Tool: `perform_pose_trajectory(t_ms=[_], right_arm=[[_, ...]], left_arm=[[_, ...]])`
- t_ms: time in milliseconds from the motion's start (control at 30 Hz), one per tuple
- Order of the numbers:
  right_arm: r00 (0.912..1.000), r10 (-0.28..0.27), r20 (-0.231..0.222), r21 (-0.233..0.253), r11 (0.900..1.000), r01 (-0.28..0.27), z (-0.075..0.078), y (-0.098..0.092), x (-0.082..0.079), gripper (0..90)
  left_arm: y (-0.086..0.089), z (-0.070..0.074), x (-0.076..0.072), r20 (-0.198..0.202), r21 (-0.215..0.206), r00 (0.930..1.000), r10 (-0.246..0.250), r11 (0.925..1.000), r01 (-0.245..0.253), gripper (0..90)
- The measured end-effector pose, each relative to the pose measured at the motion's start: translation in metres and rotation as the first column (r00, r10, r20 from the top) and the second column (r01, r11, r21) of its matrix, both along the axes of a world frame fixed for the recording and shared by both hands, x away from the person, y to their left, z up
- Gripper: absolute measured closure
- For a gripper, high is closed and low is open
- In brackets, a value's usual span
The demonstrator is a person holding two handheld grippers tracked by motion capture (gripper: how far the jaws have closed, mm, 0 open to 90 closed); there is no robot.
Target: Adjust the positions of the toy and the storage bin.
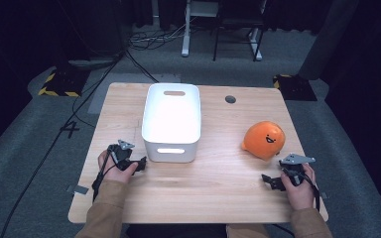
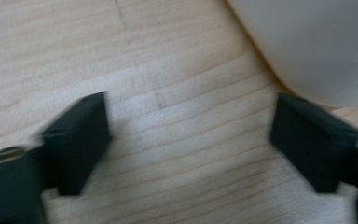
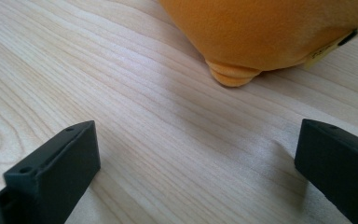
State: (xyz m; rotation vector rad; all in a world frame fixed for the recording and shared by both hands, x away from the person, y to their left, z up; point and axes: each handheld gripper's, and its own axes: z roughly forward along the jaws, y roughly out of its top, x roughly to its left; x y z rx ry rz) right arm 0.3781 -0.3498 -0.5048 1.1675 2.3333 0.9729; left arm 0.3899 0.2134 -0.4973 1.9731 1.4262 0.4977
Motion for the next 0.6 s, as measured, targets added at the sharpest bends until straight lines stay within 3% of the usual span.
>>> perform_pose_trajectory(t_ms=[33,100,467,533,600], right_arm=[[1.0,0.0,0.0,0.0,1.0,0.0,0.0,0.0,0.0,0.0],[1.0,0.0,0.0,0.0,1.0,0.0,0.0,0.0,0.0,0.0],[1.0,0.007,0.006,-0.005,1.0,-0.007,0.0,-0.001,-0.001,0.0],[1.0,0.008,0.005,-0.006,1.0,-0.008,0.0,-0.001,-0.001,0.0],[1.0,0.007,0.006,-0.007,1.0,-0.007,0.0,-0.001,-0.001,0.0]], left_arm=[[0.001,0.002,0.0,0.002,-0.033,1.0,0.002,0.9994,-0.001,22.1],[0.002,0.006,-0.002,0.016,-0.05,0.9999,0.005,0.9987,-0.004,15.7],[0.004,0.032,-0.013,0.036,-0.036,0.9967,-0.073,0.9966,0.075,18.3],[0.005,0.038,-0.016,0.041,-0.015,0.9922,-0.118,0.9928,0.119,16.3],[0.006,0.043,-0.019,0.026,-0.026,0.9918,-0.125,0.9917,0.126,16.7]])
